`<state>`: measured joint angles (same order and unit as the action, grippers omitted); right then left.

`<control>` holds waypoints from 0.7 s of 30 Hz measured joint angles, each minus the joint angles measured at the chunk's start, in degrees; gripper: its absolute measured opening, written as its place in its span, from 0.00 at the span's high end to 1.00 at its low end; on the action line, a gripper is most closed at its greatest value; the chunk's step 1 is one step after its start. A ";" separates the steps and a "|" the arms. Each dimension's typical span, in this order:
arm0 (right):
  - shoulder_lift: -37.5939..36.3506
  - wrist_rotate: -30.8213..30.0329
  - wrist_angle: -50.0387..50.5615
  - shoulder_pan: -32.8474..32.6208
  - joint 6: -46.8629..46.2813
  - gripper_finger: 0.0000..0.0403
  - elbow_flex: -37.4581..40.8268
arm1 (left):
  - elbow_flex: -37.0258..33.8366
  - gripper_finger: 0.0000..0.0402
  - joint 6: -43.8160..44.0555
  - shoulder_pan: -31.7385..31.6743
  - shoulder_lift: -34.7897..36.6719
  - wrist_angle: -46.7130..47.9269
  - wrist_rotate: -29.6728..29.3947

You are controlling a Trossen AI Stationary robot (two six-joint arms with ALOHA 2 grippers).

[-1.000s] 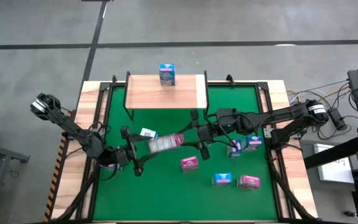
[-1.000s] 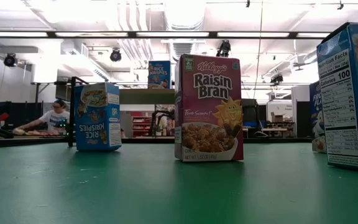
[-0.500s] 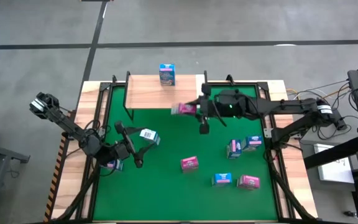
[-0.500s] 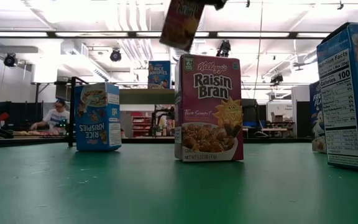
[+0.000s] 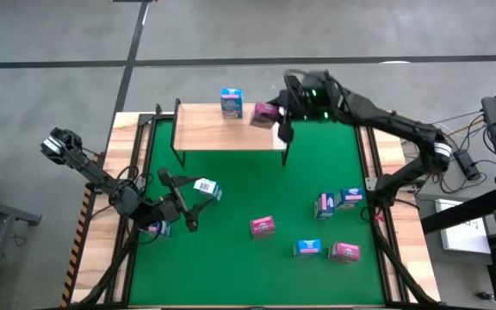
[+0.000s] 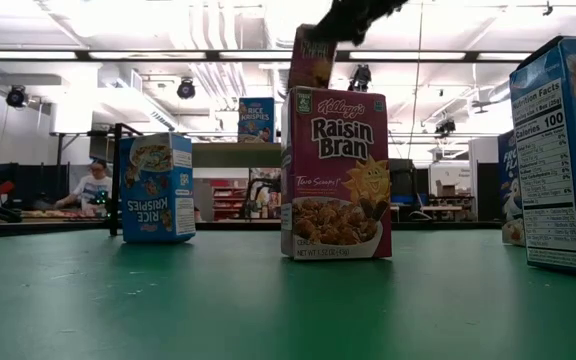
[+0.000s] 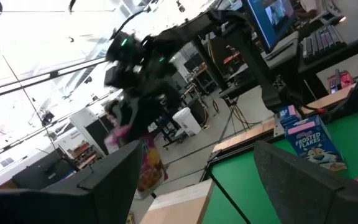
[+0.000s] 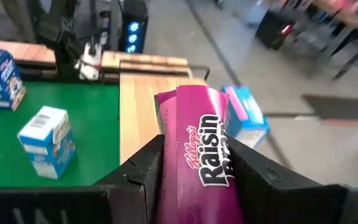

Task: Stack cereal on shelf
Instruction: Put the left pink cereal box on the shelf

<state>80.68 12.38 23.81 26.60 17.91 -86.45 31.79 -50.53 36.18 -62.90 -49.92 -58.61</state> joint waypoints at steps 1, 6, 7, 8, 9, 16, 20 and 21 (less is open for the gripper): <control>1.24 2.15 1.11 1.52 -0.04 0.67 -1.31 | 0.00 0.28 -0.01 0.00 0.01 0.06 0.00; 8.39 11.55 6.39 8.66 0.58 0.67 -8.79 | 0.00 0.28 -0.03 -0.01 0.01 0.41 0.00; 10.00 13.29 7.35 9.91 0.92 0.67 -10.43 | 0.00 0.28 -0.03 -0.02 0.03 0.51 0.00; 11.67 15.11 8.71 11.03 1.38 0.67 -12.16 | 0.00 0.28 -0.06 -0.02 0.07 0.67 0.00; 13.34 17.07 10.53 12.09 2.12 0.67 -13.92 | 0.00 0.28 -0.24 -0.02 0.09 0.74 0.00; 23.92 21.88 20.43 15.77 6.99 0.67 -26.57 | 0.00 0.28 -0.86 -0.02 0.10 0.82 0.00; 28.08 22.84 23.55 16.10 8.33 0.67 -31.49 | 0.00 0.28 -0.86 -0.02 0.10 0.88 -0.20; 28.66 22.90 24.00 16.10 8.65 0.67 -32.39 | 0.00 0.28 -0.86 -0.02 0.10 0.95 -0.48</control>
<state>109.33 35.29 47.81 42.70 26.57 -118.84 31.79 -51.40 36.16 -62.80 -48.97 -59.08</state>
